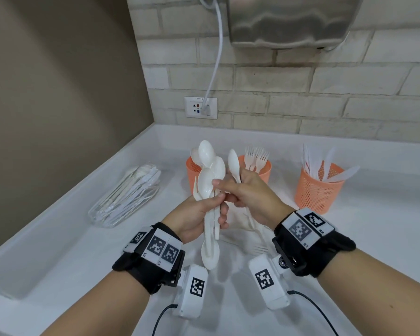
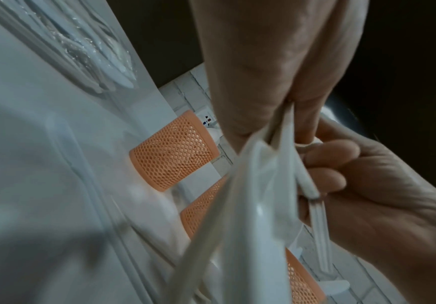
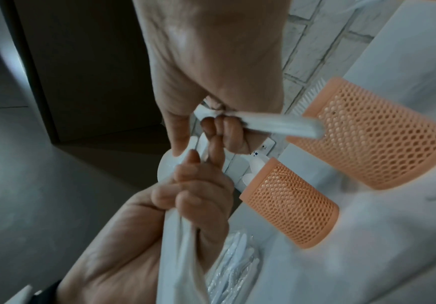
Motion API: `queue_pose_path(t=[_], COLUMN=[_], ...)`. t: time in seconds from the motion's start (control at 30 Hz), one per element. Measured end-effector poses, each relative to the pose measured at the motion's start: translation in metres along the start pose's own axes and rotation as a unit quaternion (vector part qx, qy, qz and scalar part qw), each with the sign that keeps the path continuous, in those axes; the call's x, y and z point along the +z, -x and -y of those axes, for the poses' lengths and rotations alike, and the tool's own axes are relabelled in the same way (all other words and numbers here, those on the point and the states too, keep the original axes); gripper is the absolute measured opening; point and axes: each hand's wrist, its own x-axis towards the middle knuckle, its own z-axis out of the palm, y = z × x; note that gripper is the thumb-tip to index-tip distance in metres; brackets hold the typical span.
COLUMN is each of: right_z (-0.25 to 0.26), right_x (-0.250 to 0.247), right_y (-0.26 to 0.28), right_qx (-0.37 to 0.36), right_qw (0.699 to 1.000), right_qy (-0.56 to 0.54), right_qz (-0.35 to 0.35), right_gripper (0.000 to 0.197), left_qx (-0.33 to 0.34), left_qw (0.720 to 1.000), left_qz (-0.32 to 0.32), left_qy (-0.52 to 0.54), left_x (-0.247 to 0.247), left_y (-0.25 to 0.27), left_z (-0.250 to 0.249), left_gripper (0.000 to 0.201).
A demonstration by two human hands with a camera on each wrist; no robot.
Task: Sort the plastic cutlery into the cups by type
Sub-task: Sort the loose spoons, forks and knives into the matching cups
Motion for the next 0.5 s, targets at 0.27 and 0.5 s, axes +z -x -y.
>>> queue_pose_path(t=[0.27,0.5], right_z=[0.002,0.002], right_x=[0.014,0.016], right_y=[0.002,-0.004], right_qx=[0.019,0.054], right_qw=[1.0,0.997], right_qy=[0.0,-0.049], right_qz=[0.017,-0.009], right_gripper=[0.015,0.034], left_qx=[-0.02,0.005], left_qw=[0.998,0.999], left_qz=[-0.014,0.027], left_qy=[-0.059,-0.035], left_x=[0.006,-0.002], left_y=[0.001,0.002], left_z=[-0.004,-0.006], left_gripper=[0.016,0.018])
